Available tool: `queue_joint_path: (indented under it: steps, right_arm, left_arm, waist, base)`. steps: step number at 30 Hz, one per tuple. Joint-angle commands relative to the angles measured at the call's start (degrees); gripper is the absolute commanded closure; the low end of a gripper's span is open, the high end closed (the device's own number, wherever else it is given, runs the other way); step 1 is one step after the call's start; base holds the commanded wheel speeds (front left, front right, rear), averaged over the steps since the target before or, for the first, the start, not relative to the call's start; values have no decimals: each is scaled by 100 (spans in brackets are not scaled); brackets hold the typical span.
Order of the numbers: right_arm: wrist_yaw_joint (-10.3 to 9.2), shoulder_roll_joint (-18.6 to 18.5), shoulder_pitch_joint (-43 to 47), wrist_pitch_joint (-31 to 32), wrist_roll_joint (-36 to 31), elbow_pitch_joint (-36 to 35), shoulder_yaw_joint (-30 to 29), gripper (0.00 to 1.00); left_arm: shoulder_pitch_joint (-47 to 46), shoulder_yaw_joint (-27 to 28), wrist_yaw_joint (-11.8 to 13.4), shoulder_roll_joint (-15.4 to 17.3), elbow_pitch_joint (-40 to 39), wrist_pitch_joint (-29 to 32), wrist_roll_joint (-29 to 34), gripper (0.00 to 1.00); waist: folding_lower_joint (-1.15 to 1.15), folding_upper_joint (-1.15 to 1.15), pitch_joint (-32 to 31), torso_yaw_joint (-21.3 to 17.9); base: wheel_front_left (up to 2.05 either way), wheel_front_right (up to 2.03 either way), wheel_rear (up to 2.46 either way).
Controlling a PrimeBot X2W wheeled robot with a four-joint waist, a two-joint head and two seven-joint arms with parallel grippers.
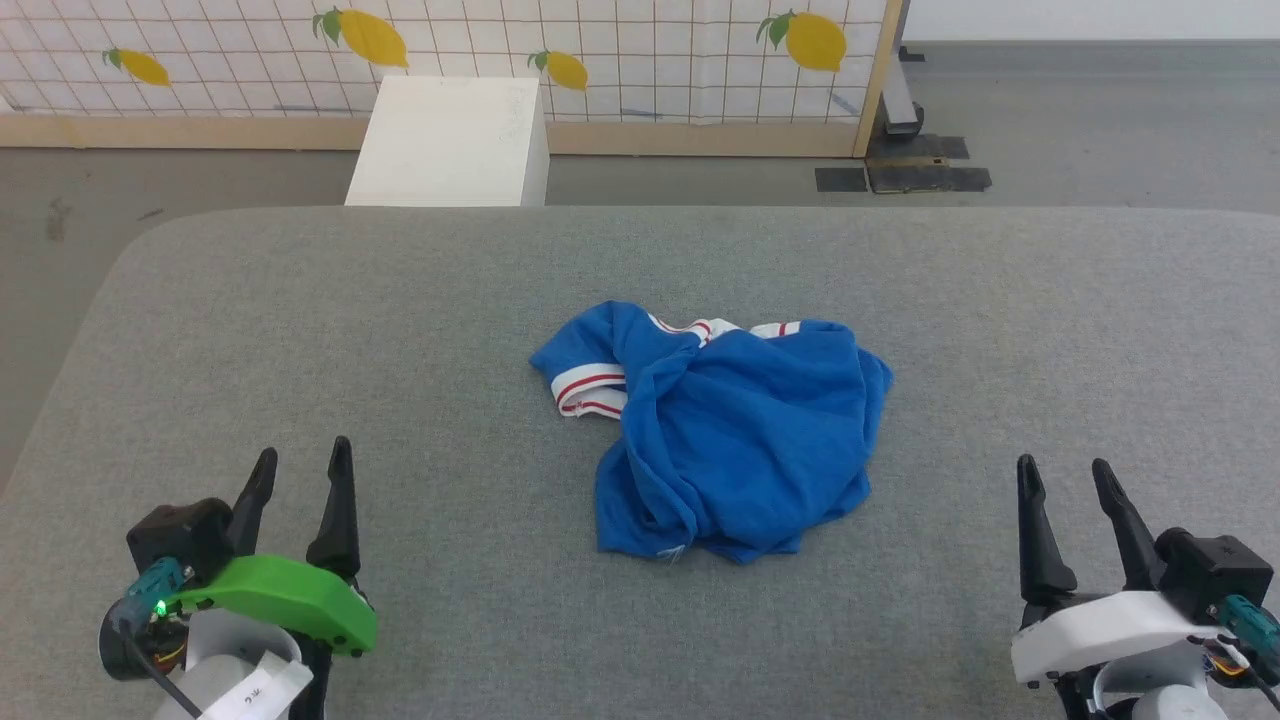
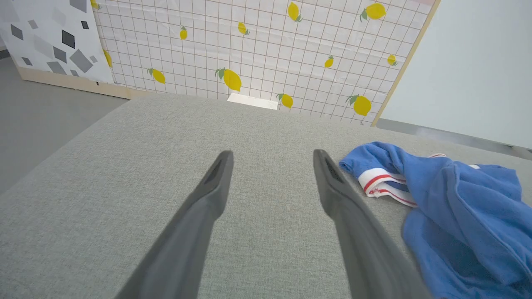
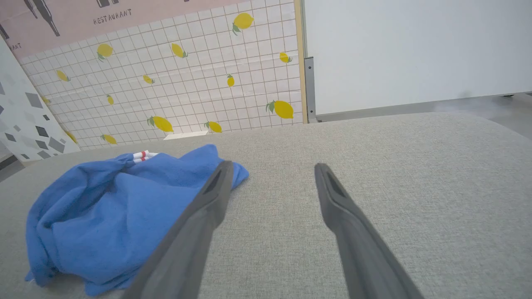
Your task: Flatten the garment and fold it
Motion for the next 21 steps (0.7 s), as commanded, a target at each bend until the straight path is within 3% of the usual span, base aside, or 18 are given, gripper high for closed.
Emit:
queue_joint_path:
  steps: [1, 15, 21]
  right_arm:
    - [-8, -5, 92, -35, -30, -40, 21, 0]
    - [-8, -5, 165, 14, -94, 120, 98, 0]
    - [-8, -5, -223, 729, -162, 221, 275, 0]
  left_arm:
    - [114, 40, -29, -27, 8, -23, 23, 0]
    - [316, 17, -59, -82, 19, -5, 34, 0]
    - [329, 5, -15, -75, -79, 22, 24, 0]
  waist:
    - [0, 0, -16, 1]
    - [0, 0, -154, -16]
    - [0, 0, -57, -15]
  base:
    - [0, 0, 0]
    - [0, 0, 0]
    - [0, 0, 0]
